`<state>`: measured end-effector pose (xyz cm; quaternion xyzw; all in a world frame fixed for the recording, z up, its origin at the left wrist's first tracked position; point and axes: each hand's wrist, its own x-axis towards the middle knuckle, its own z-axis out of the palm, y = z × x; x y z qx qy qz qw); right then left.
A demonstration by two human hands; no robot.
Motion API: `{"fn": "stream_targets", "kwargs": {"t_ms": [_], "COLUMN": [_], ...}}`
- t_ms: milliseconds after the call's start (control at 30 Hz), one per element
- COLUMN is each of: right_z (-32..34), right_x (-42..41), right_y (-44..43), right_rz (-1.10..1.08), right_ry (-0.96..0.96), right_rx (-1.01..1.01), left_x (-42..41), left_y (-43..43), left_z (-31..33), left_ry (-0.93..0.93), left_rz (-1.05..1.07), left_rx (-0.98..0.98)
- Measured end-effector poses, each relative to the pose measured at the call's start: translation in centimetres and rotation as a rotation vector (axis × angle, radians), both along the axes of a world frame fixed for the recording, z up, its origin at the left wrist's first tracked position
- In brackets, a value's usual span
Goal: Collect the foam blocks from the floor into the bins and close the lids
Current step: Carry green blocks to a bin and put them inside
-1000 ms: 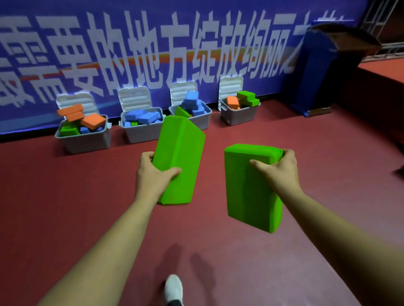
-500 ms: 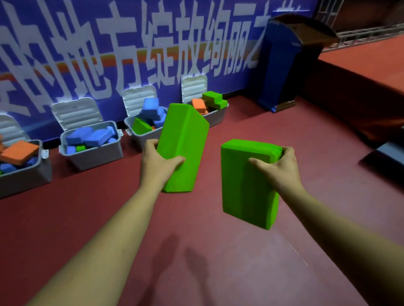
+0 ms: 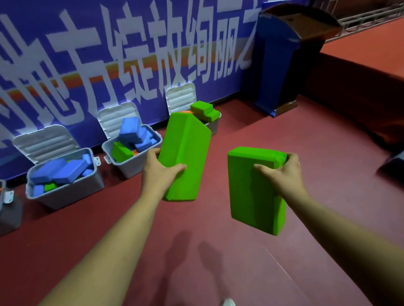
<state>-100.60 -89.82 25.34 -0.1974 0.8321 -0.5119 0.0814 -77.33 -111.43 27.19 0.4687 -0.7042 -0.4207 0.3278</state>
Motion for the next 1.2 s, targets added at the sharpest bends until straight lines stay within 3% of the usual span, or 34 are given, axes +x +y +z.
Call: {"fn": "stream_targets", "kwargs": {"t_ms": [400,633,867,1200], "right_z": [1.6,-1.4,0.5,-2.5], "right_x": [-20.5,-34.4,-47.0,-67.5], "right_y": [-21.7,-32.5,-39.8,-55.7], "right_rz": [0.180,0.076,-0.025,0.100], "right_ry": [0.044,0.008,-0.008,-0.063], "right_rx": [0.002,0.056,0.100,0.097], "left_x": [-18.1,-34.5,-50.5,-68.5], "left_y": [-17.1,-30.0,-39.7,-52.7], "left_z": [-1.2,-4.1,-3.3,-5.5], "left_ry": [-0.011,-0.018,-0.021,-0.008], "left_rz": [0.174,0.083,-0.040,0.046], "left_rx": [0.037,0.098,0.120,0.158]}}
